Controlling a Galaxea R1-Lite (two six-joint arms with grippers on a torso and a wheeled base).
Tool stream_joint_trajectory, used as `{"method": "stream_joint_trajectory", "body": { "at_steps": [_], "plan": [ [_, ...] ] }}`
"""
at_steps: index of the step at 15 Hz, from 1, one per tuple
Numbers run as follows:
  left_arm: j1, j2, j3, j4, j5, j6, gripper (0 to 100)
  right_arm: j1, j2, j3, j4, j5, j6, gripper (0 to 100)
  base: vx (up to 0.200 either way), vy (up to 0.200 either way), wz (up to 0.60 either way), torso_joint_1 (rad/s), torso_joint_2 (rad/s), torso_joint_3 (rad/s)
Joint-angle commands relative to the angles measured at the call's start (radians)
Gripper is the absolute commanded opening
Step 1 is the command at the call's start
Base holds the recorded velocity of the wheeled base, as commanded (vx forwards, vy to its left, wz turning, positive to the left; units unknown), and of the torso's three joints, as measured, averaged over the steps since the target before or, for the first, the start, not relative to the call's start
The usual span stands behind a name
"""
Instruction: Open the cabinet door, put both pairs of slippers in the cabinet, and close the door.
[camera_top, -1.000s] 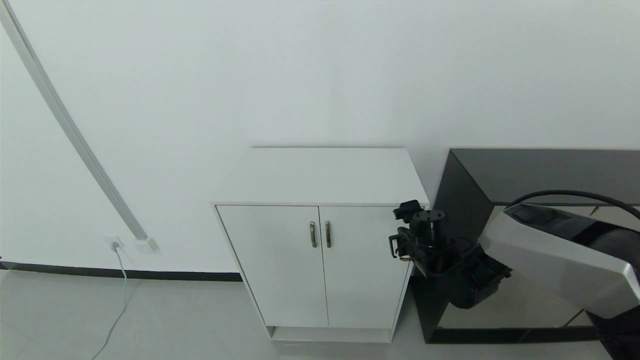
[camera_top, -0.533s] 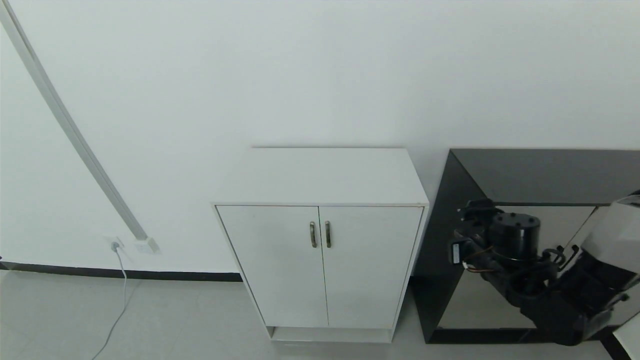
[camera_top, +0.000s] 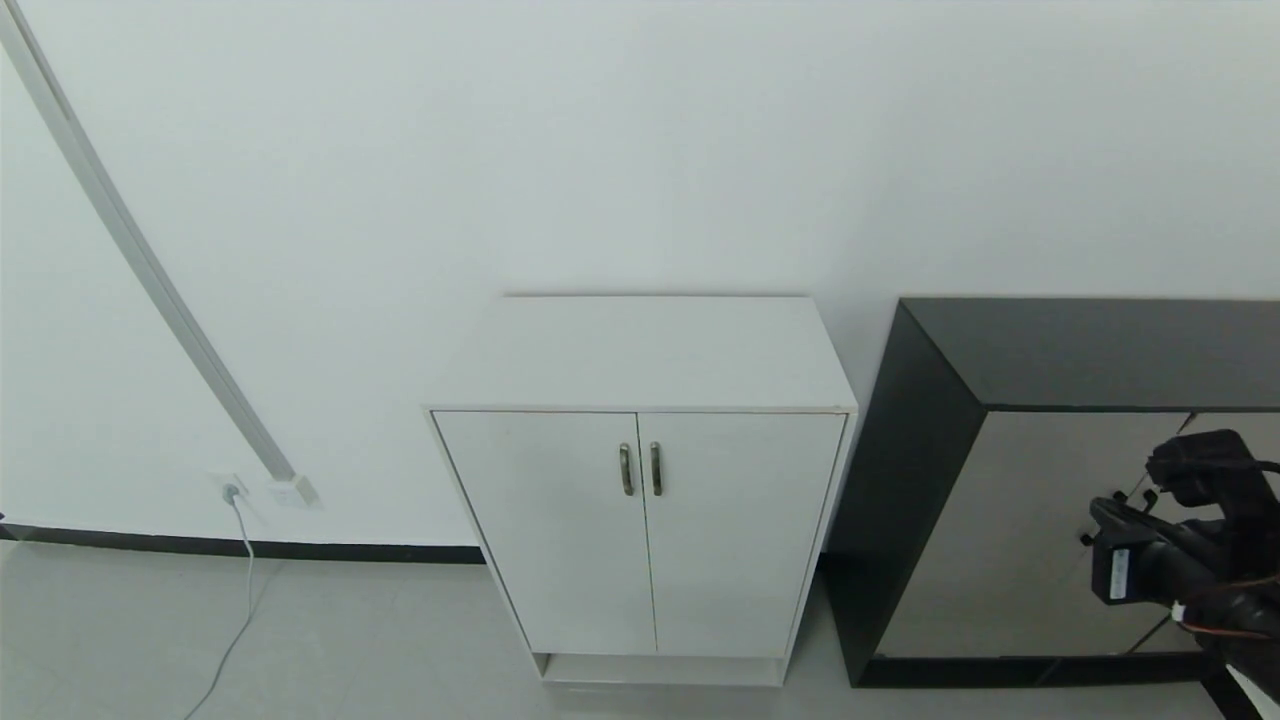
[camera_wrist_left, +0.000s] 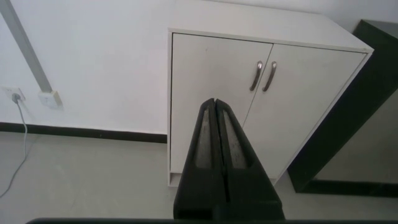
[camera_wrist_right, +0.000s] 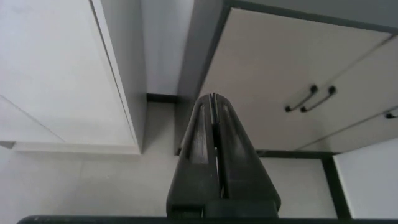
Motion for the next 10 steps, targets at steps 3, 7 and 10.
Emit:
{"method": "stream_joint_trajectory", "body": {
  "at_steps": [3, 7, 10],
  "plan": [
    [0.000, 0.001, 0.000, 0.000, 0.000, 0.000, 0, -0.001, -0.223, 0.142, 0.025, 0.019, -0.052, 0, 0.000, 0.000, 0.00, 0.000, 0.00, 0.000],
    [0.000, 0.001, 0.000, 0.000, 0.000, 0.000, 0, -0.001, -0.479, 0.142, 0.368, 0.076, -0.052, 0, 0.000, 0.000, 0.00, 0.000, 0.00, 0.000],
    [0.000, 0.001, 0.000, 0.000, 0.000, 0.000, 0, -0.001, -0.608, 0.142, 0.589, 0.136, -0.052, 0, 0.000, 0.000, 0.00, 0.000, 0.00, 0.000]
  ]
}}
